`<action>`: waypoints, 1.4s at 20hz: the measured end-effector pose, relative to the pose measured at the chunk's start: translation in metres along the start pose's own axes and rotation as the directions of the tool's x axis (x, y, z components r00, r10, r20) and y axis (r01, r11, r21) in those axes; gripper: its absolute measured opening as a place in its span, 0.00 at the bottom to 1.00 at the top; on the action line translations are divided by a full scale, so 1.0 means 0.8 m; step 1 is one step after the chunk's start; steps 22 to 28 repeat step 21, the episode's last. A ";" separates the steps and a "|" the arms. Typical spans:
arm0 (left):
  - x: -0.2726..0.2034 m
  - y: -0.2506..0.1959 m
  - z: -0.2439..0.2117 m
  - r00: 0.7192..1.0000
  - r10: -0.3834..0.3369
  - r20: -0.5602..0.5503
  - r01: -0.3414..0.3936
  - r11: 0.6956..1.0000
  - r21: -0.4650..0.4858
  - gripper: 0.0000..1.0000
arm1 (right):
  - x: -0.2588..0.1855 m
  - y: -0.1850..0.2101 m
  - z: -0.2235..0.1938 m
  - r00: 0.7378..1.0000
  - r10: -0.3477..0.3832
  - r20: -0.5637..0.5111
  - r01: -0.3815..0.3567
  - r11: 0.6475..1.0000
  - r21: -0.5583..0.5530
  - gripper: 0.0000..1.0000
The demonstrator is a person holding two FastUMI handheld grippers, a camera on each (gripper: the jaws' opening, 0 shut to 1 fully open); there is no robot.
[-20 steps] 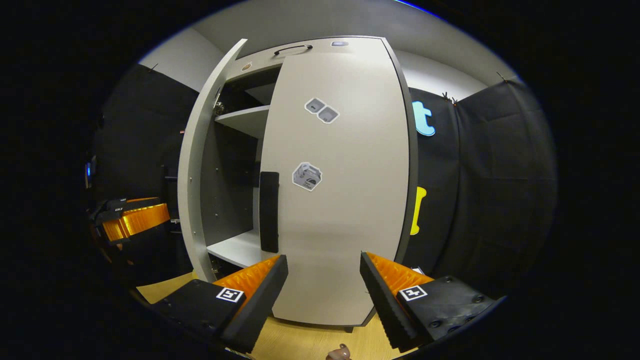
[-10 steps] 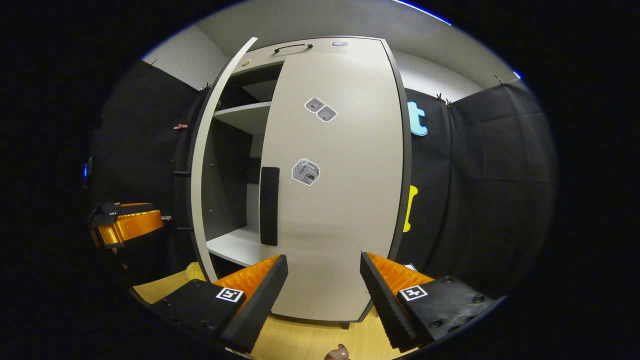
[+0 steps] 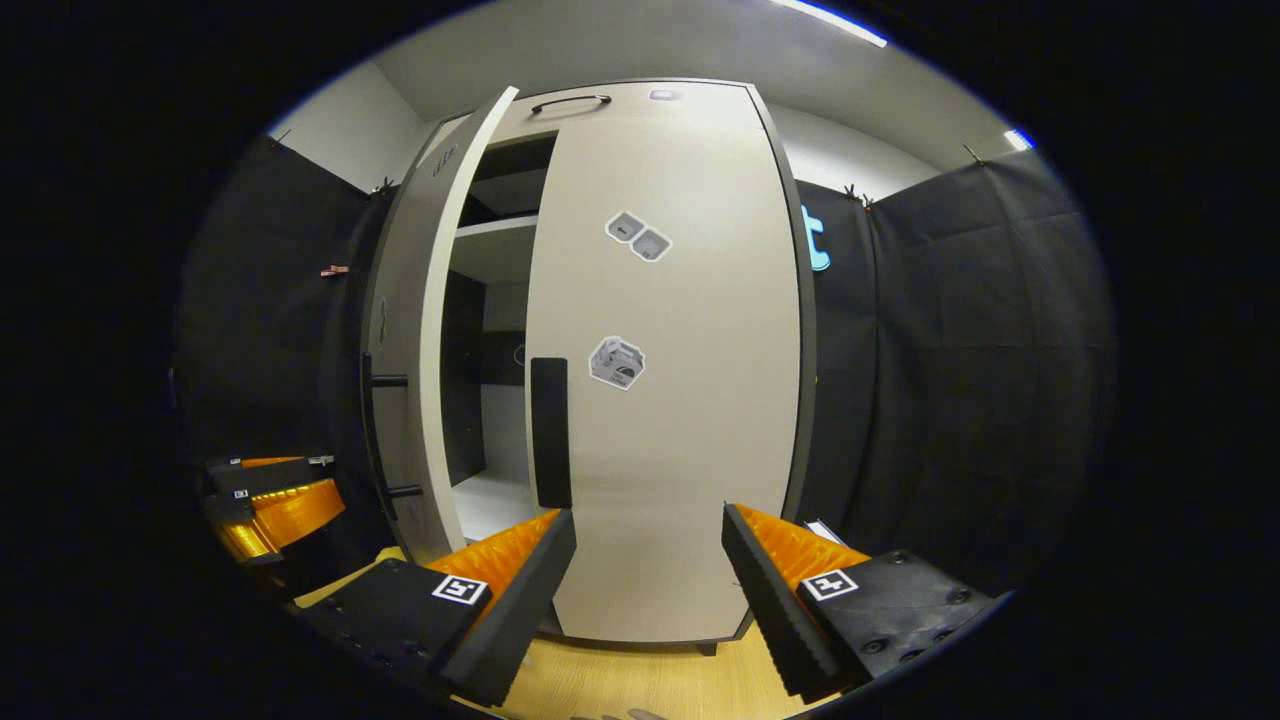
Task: Grasp the bottle in the cabinet with the left hand and place it on the coaster, then close the right door with the right hand and the left door with the left hand.
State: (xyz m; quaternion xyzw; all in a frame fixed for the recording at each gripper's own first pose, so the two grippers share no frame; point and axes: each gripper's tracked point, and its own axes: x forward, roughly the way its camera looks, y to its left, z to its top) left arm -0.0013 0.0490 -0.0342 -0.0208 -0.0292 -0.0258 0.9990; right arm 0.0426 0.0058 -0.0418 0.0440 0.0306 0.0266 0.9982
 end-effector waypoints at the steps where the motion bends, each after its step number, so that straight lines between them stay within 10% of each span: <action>1: 0.001 -0.002 -0.001 1.000 -0.001 0.000 0.001 1.000 0.004 0.94 | -0.002 0.003 0.001 1.000 0.003 -0.002 -0.003 1.000 0.002 0.98; 28: 0.014 -0.018 0.004 1.000 0.028 0.002 -0.028 0.999 0.044 0.91 | -0.008 0.017 0.025 0.997 0.027 0.068 -0.024 0.998 -0.051 0.98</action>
